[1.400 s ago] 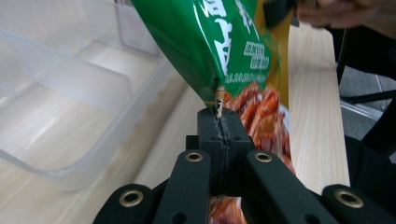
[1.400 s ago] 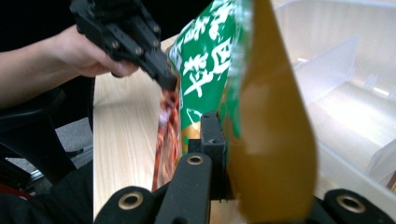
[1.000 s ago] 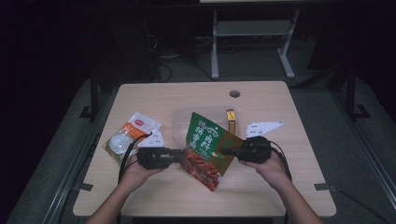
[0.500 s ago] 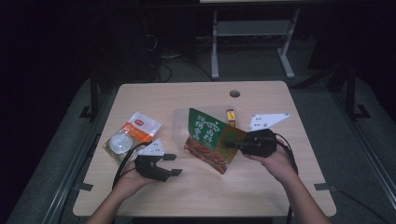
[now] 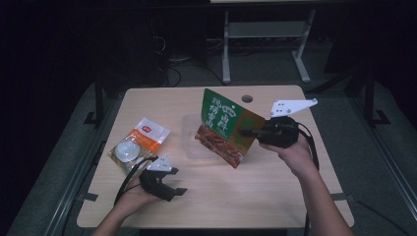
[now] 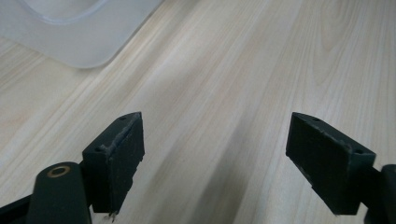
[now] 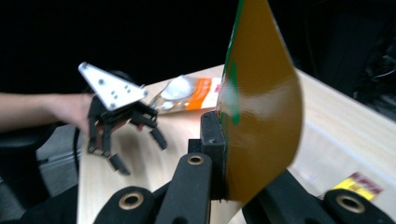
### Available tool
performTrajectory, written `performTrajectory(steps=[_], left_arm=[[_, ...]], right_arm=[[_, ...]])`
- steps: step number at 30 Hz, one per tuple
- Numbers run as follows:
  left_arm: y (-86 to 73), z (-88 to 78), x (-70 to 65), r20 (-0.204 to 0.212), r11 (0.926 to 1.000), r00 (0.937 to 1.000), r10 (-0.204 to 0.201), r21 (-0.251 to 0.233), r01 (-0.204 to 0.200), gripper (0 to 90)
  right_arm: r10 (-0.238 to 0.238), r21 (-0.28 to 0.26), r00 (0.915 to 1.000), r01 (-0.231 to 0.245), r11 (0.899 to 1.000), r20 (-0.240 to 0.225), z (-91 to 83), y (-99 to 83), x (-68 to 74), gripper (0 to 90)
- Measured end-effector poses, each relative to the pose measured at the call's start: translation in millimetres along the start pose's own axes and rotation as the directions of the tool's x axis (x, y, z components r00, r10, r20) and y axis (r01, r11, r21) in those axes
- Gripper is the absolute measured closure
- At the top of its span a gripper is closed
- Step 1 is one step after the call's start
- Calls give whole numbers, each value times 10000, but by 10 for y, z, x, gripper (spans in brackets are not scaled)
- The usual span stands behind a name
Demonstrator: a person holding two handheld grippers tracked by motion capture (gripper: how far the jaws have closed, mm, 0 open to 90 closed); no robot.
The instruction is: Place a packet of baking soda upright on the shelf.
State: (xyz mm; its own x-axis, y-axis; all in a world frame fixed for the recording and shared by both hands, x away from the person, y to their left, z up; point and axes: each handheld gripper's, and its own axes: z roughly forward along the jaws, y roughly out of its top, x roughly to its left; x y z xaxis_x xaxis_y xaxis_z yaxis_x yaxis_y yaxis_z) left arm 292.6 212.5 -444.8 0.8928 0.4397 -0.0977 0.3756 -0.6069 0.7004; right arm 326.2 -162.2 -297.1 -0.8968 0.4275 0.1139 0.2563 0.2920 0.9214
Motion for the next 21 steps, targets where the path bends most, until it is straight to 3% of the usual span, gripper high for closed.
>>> performTrajectory(steps=[5,12,21], left_arm=[[-1,6,-3,-41,10000,10000,47,25,-47,178],[-5,27,-13,-30,9999,10000,92,58,-92,177],[-12,31,3,-144,9998,9997,198,62,-197,176]], right_arm=[[-40,-204,9993,48,9998,364,21,87,-77,900],[-40,-100,9951,50,9999,988,84,142,-203,900],[256,-193,9901,-231,9995,1383,107,81,-378,900]])
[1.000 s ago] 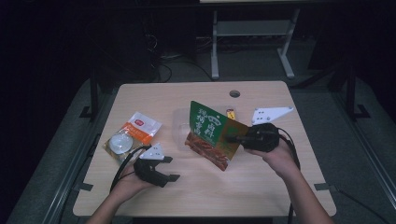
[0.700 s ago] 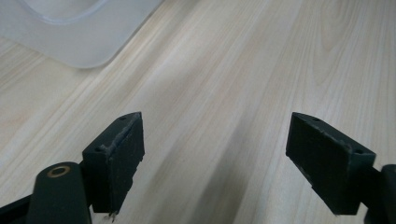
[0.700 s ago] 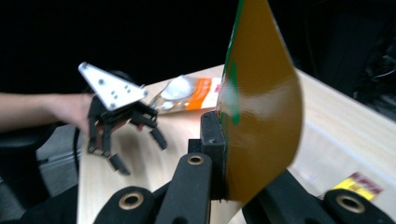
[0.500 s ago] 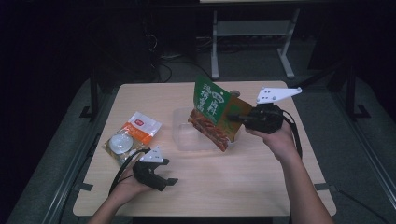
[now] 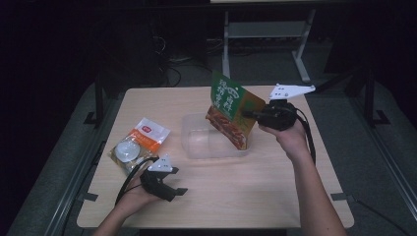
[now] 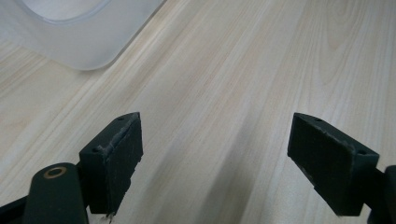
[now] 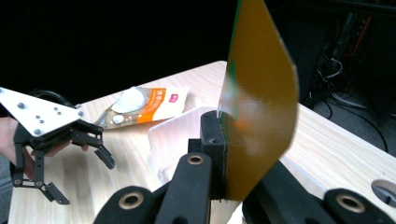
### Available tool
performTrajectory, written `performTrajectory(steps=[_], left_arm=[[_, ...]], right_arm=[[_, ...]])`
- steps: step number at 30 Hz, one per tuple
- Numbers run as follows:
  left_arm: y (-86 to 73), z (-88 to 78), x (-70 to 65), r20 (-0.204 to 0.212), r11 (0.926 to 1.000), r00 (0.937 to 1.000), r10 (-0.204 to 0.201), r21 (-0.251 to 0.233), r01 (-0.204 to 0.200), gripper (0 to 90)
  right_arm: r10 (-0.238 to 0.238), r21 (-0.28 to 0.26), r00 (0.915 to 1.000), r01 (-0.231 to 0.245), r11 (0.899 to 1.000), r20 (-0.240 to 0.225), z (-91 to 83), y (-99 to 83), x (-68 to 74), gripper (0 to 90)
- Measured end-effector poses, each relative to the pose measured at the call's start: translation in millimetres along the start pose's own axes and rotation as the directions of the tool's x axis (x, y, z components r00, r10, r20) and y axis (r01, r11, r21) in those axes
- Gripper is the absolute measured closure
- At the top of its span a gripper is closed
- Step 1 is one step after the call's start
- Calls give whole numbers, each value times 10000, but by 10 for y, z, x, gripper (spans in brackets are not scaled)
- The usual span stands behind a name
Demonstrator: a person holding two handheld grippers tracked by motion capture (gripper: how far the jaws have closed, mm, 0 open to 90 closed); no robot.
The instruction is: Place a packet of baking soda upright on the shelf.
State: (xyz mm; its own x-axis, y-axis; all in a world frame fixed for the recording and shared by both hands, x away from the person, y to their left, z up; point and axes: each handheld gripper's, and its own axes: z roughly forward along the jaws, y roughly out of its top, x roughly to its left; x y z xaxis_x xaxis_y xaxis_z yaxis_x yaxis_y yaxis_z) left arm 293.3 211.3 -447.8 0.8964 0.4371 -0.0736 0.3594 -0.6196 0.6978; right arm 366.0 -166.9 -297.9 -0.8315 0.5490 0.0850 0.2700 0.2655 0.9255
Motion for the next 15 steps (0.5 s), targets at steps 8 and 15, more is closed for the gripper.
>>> performTrajectory(steps=[8,15], left_arm=[[2,12,-18,-17,10000,10000,8,14,-8,175],[1,10,-19,16,10000,10000,65,39,-65,175]], right_arm=[[200,-58,9996,-199,9998,217,23,-73,-85,900],[265,22,9990,-266,9996,355,105,-108,-98,900]])
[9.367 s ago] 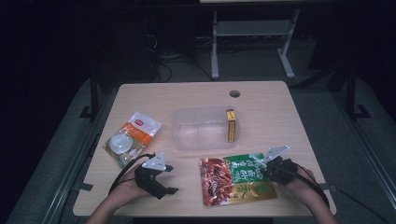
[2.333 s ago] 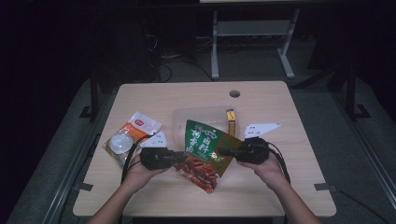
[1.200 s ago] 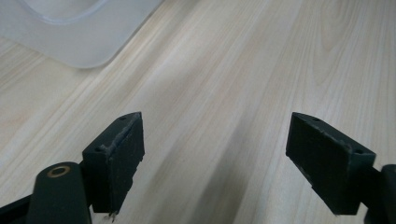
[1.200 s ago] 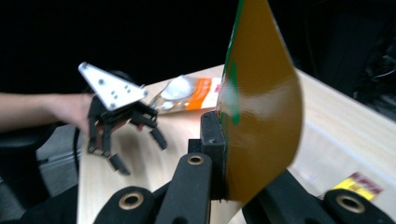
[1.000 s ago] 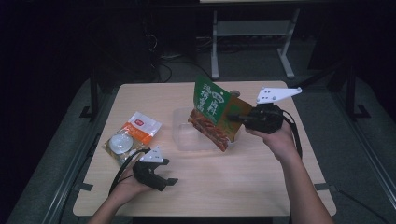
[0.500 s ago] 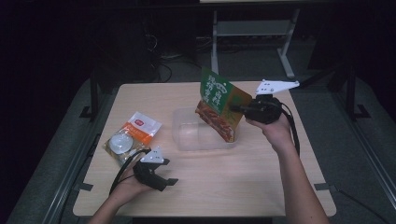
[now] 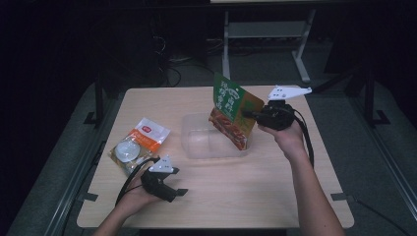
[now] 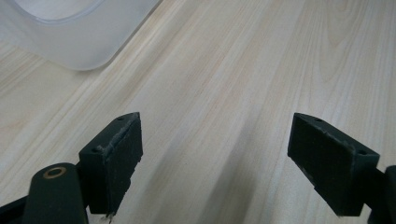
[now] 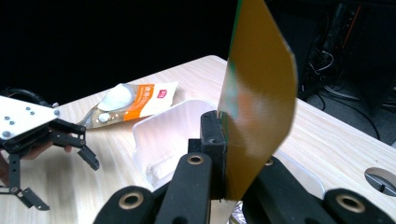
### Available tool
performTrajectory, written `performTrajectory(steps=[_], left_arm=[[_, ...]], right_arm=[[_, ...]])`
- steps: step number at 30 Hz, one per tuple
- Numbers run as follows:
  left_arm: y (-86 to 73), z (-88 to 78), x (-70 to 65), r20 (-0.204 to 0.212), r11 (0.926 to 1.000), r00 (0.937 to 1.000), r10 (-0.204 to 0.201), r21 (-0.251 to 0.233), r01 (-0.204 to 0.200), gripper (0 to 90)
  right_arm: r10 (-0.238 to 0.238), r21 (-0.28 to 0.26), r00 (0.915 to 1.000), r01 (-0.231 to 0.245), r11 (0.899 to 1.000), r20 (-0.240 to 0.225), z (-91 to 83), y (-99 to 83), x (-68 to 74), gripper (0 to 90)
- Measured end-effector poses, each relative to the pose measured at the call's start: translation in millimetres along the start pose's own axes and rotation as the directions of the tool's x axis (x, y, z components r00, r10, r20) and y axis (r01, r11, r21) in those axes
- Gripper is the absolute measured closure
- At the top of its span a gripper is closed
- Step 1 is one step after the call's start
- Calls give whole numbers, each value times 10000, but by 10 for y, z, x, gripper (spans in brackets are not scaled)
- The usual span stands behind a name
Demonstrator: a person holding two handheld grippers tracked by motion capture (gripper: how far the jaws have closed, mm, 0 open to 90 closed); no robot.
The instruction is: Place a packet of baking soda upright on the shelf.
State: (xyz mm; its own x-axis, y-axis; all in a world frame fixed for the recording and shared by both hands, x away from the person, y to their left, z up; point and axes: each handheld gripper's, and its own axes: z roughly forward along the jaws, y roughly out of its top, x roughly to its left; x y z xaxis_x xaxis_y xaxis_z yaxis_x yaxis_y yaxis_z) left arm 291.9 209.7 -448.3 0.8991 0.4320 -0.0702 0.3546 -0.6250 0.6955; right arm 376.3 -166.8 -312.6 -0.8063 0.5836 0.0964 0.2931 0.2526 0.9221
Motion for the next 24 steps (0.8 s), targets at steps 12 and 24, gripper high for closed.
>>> performTrajectory(steps=[12,24], left_arm=[[1,-4,3,-14,10000,10000,17,67,-16,174],[-5,9,-7,47,9998,10000,25,191,-25,168]], right_arm=[[166,52,9994,-167,9998,303,106,-36,-8,900],[223,335,9993,-233,9992,310,230,-122,-29,900]])
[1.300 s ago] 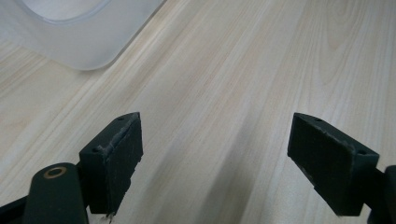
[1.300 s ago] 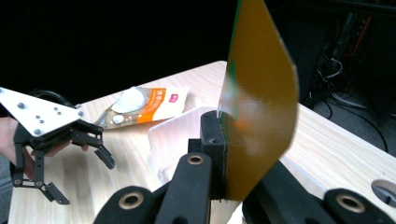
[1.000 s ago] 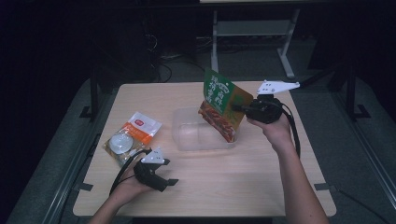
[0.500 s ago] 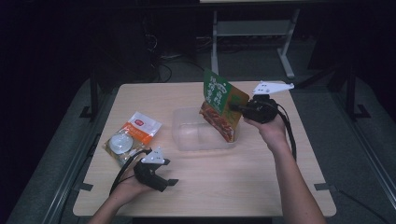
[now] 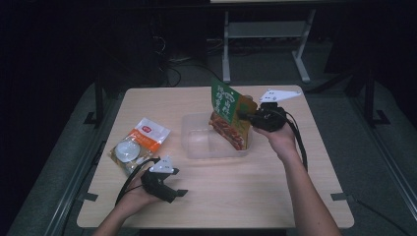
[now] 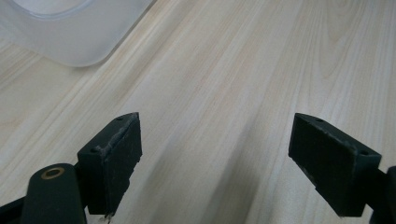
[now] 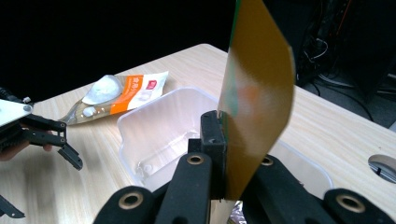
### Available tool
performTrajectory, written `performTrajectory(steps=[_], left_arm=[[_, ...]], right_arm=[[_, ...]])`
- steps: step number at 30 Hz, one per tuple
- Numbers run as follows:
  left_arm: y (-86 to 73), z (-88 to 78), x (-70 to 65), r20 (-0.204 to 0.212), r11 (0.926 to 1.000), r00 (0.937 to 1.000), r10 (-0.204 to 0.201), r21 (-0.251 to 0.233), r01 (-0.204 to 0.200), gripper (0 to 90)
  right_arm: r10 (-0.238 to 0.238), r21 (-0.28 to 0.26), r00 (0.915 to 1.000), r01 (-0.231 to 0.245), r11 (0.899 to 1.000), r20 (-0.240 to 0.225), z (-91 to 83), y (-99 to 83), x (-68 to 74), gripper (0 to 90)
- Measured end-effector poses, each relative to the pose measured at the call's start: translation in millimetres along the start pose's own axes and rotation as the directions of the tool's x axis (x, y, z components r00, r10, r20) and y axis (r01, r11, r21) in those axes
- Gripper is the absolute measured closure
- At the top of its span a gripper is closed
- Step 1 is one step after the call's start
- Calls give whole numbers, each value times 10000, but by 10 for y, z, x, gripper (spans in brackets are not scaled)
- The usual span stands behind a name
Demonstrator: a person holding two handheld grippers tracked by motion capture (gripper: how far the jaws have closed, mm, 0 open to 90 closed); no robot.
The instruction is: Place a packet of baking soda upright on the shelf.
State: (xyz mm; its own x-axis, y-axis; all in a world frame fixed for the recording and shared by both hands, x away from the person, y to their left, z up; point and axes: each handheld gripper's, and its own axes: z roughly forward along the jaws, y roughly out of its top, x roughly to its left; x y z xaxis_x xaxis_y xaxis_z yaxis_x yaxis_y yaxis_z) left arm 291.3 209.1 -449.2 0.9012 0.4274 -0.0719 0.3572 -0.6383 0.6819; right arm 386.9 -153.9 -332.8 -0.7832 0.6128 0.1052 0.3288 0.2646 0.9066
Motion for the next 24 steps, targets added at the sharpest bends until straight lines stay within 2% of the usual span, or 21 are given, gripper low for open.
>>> performTrajectory(steps=[16,18,24], left_arm=[[-2,5,-5,53,9999,9999,85,130,-86,165],[-4,14,-17,70,10000,10000,-55,24,55,165],[-4,22,-21,104,10000,9999,-33,69,32,165]], right_arm=[[139,441,9999,-135,9989,-91,135,-102,-17,899],[123,452,9999,-118,9989,-95,137,-103,-15,898],[86,473,9999,-81,9988,-105,136,-118,-20,892]])
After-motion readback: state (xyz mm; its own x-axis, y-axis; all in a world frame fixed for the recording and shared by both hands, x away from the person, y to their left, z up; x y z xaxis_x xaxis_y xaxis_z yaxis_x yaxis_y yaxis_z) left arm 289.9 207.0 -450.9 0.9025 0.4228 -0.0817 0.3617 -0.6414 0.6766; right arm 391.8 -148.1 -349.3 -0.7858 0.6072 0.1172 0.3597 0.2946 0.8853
